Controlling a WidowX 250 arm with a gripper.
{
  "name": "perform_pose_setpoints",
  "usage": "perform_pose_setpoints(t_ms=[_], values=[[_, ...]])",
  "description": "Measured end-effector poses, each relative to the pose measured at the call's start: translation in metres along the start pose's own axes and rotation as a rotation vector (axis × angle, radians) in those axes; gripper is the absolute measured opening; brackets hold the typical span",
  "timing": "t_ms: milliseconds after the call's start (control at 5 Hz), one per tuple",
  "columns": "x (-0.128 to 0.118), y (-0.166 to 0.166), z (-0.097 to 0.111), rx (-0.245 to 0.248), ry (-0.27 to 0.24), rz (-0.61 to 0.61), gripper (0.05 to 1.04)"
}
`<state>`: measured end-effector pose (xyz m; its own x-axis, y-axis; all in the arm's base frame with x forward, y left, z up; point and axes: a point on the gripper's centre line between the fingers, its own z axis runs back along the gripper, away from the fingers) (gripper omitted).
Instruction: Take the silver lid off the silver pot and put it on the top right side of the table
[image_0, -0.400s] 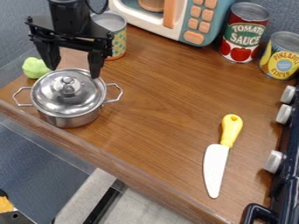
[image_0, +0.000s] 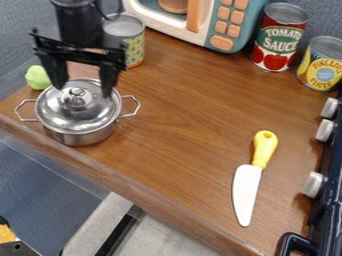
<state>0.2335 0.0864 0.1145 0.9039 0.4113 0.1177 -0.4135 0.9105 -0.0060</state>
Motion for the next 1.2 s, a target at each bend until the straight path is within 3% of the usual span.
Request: perform_pose_setpoints(t_ms=[400, 600, 1000, 1200], values=[[-0.001, 0.009, -0.018, 0.059, 0.076, 0.009, 1.0], [0.001, 0.004, -0.021, 0.089, 0.055, -0.031, 0.952], [0.0, -0.002, -0.022, 0.063, 0.039, -0.051, 0.42], [0.0, -0.003, -0.021, 0.058, 0.036, -0.05, 0.267]])
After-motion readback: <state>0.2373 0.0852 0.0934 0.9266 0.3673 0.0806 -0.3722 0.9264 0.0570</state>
